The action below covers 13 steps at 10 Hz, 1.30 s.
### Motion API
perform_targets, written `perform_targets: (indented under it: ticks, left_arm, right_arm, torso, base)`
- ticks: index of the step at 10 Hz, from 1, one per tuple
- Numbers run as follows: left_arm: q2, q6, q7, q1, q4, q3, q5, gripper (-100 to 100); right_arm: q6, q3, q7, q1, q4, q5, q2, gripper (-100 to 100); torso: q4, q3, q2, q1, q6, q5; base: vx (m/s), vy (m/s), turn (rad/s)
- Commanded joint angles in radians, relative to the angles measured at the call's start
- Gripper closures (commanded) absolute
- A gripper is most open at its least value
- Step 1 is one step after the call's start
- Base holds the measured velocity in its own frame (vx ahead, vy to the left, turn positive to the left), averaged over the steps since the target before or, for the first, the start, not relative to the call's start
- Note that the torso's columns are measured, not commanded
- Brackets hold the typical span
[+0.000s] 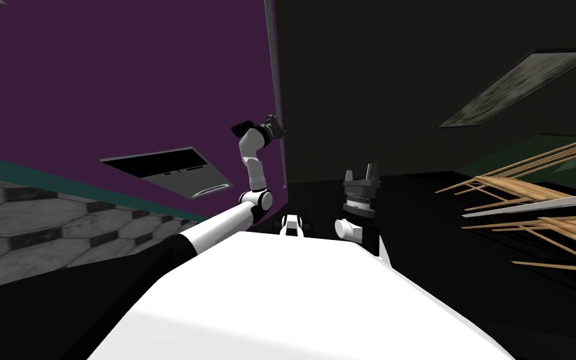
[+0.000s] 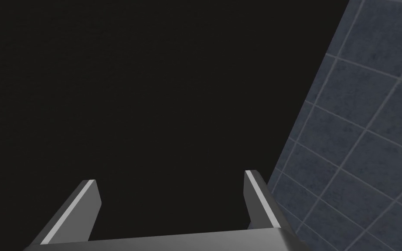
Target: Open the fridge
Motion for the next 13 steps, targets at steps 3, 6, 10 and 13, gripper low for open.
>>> perform_targets:
  ticks: [3, 6, 10, 13]
  left_arm:
    - [0.02, 0.095, 0.036, -0.057, -0.039, 0.026, -0.007, -100]
    - [0.032, 0.152, 0.057, -0.092, -0.062, 0.042, -0.011, -100]
    - [0.036, 0.182, 0.069, -0.105, -0.078, 0.05, -0.016, 0]
    - [0.036, 0.182, 0.068, -0.105, -0.079, 0.05, -0.015, 0]
  right_arm:
    - [0.0, 0.0, 0.0, 0.001, 0.0, 0.0, 0.0, 0]
    - [0.0, 0.0, 0.0, 0.001, 0.0, 0.0, 0.0, 0]
    - [0.0, 0.0, 0.0, 0.001, 0.0, 0.0, 0.0, 0]
    - [0.0, 0.0, 0.0, 0.001, 0.0, 0.0, 0.0, 0]
  torso:
    - [0.012, -0.002, 0.0, 0.0, 0.0, -0.001]
    - [0.014, 0.011, 0.018, -0.007, 0.004, -0.004]
    - [0.003, 0.001, 0.002, 0.0, 0.001, 0.0]
    - [0.001, -0.001, 0.0, 0.002, 0.0, 0.001]
  base:
    - [0.077, -0.04, 0.074]
    - [0.049, -0.016, 0.025]
    - [0.008, -0.015, 0.014]
    - [-0.002, -0.001, 0.0]
